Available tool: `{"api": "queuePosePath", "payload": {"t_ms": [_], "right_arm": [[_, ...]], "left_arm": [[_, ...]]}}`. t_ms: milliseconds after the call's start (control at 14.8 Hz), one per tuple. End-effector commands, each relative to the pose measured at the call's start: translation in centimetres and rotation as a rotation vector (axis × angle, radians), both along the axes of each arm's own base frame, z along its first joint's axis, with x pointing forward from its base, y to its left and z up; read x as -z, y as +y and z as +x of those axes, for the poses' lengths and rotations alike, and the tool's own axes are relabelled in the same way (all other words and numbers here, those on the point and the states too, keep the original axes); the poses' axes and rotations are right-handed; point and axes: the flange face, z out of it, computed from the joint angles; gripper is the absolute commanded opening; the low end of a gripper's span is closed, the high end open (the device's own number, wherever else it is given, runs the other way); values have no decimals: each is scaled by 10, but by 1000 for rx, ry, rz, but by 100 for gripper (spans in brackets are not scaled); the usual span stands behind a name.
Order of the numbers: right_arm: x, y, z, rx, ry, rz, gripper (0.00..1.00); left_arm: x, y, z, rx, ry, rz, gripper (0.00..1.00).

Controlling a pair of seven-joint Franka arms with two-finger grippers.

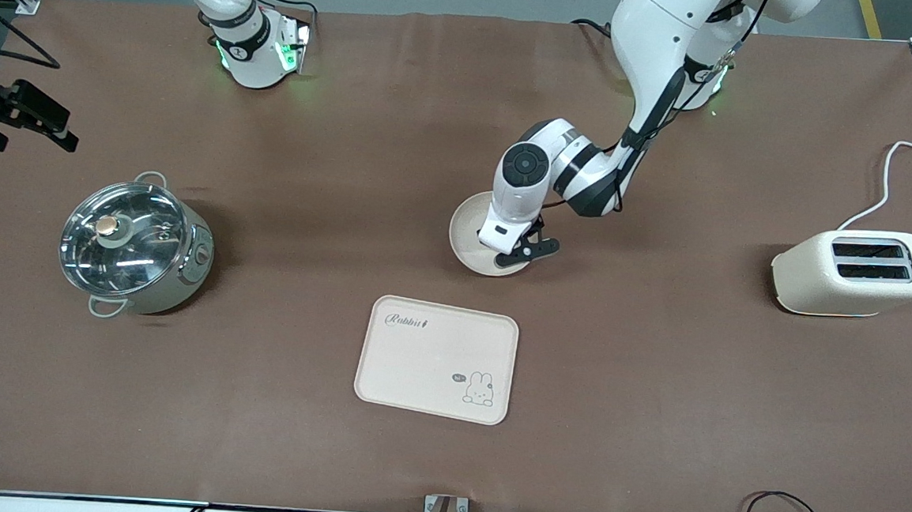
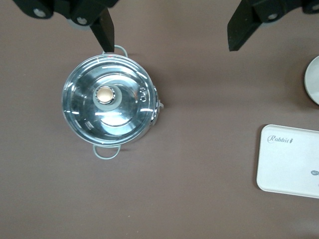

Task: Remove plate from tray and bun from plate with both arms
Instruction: 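Lift the cream bun out of the plate with the left gripper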

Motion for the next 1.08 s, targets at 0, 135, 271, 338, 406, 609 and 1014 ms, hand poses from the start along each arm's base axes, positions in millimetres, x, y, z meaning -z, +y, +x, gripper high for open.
{"api": "queuePosePath", "payload": {"t_ms": [0,135,271,338,406,609,1014], "right_arm": [[2,0,4,32,11,-45,100],[4,-7,4,28,18,-36,100],[15,-10,2,34,50,-22,100],[16,-11,2,36,56,-21,100],[17,-12,1,37,59,-21,100],[16,-11,2,35,52,-32,100],[6,-12,2,48,35,-34,100]], "left_arm": [[5,3,-3,13,-12,9,28],[4,3,-1,11,-15,7,29],[-7,6,5,9,-21,2,30],[-18,10,10,14,-30,-4,30],[-31,16,15,20,-21,6,30],[-98,52,60,2,-26,12,30],[-154,201,172,78,-58,-48,33]]}}
